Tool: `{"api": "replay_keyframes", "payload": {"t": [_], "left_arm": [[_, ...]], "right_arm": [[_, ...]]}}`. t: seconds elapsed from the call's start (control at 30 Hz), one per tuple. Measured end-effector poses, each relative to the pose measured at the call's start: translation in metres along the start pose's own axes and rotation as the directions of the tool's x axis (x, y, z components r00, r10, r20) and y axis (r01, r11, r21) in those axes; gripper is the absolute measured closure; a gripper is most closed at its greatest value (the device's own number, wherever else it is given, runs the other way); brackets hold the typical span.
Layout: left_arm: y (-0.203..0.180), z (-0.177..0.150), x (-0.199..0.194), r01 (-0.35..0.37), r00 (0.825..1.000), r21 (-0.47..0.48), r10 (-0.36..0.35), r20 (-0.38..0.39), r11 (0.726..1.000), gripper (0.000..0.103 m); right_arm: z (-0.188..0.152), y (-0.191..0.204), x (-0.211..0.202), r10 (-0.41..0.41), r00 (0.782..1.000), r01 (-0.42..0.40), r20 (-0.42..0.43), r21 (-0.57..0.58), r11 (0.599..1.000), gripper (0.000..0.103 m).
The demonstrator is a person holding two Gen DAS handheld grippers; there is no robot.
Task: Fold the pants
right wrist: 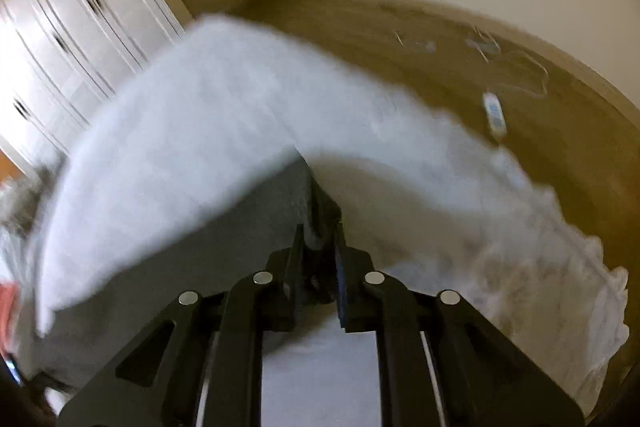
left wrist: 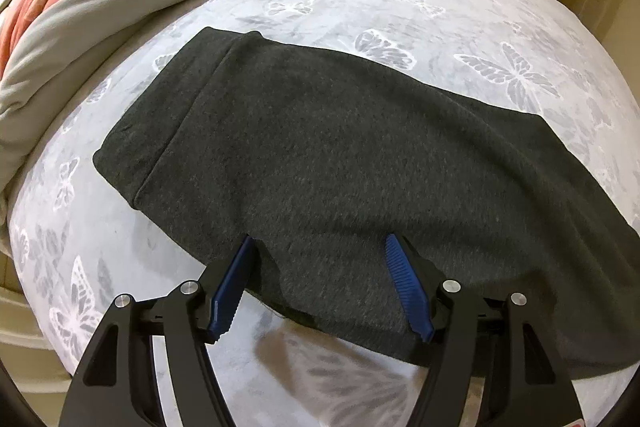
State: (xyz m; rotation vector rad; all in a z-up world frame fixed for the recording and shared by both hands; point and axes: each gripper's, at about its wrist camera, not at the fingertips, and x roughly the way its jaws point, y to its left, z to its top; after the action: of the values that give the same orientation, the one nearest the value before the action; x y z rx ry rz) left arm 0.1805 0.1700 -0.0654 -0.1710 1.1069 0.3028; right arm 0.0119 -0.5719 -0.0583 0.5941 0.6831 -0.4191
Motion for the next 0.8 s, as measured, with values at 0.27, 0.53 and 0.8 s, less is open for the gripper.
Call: {"api": "replay_keyframes", "payload": {"t": [0.27,0.53,0.8], "left_arm": [[0.040,0.009,-0.046,0.092,0.985,-0.075,-0.080,0.154,0.993,0.037],[0.053,-0.013,-0.028,0.373,0.920,-0.161,-0.387,-0.060,0.914,0.035],[0.041,-0.013,-0.014,0.388,0.906,-0.215,-0.413,-0.090,0.896,0.035]], "right_arm": [[-0.014,-0.013,0.028,-0.245,0.965,0.243,-0.095,-0.030,0.969,0.082],[-0.051,0.150,-0.041,-0.021,0.998,0.001,-0.063,-0.305,0.952,0.053],[-0.216,0.378,-0.039,0.269,0.916,-0.397,-0.297,-0.764,0.509,0.058]]}}
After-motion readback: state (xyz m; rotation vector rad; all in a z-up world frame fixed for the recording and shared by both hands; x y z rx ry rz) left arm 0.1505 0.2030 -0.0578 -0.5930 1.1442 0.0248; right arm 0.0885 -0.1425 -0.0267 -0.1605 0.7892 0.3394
